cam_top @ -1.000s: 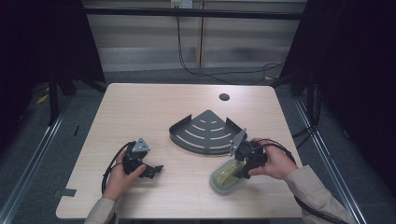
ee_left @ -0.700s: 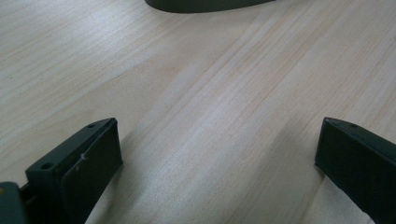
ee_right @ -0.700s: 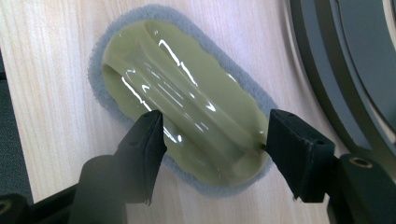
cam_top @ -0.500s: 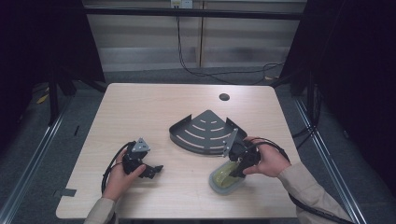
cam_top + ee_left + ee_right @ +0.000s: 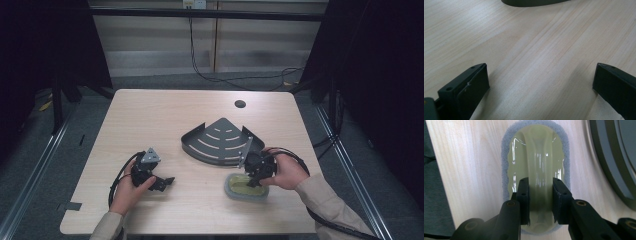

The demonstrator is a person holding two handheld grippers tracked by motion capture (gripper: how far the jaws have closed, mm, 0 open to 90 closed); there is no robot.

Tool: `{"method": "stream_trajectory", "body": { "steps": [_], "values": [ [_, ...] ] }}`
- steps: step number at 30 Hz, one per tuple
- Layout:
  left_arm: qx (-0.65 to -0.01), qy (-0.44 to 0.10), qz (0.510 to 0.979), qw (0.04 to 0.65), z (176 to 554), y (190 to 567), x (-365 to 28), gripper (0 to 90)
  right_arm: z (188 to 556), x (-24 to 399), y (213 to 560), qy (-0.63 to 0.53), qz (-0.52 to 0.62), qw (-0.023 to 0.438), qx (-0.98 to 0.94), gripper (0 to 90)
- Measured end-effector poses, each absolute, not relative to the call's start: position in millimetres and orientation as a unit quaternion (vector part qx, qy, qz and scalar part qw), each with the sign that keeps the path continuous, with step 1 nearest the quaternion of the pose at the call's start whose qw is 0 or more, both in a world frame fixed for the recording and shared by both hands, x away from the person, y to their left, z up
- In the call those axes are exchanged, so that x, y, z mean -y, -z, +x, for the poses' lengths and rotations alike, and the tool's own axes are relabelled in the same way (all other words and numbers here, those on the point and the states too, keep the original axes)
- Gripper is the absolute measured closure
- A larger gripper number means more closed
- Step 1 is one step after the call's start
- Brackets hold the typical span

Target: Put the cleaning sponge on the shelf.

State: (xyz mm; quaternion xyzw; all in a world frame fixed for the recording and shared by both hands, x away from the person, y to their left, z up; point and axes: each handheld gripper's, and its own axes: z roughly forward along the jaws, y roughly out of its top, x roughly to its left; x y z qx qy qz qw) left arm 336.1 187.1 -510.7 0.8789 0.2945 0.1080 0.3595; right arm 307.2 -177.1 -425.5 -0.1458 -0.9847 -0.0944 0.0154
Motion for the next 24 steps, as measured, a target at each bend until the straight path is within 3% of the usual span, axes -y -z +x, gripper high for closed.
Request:
{"method": "stream_trajectory", "body": {
  "steps": [24],
  "values": [
    [-0.297,-0.11,0.877,0.363,336,511,-187,0.0,323,188,390,0.095,-0.192,0.018,0.977,71.2]
  ]
}}
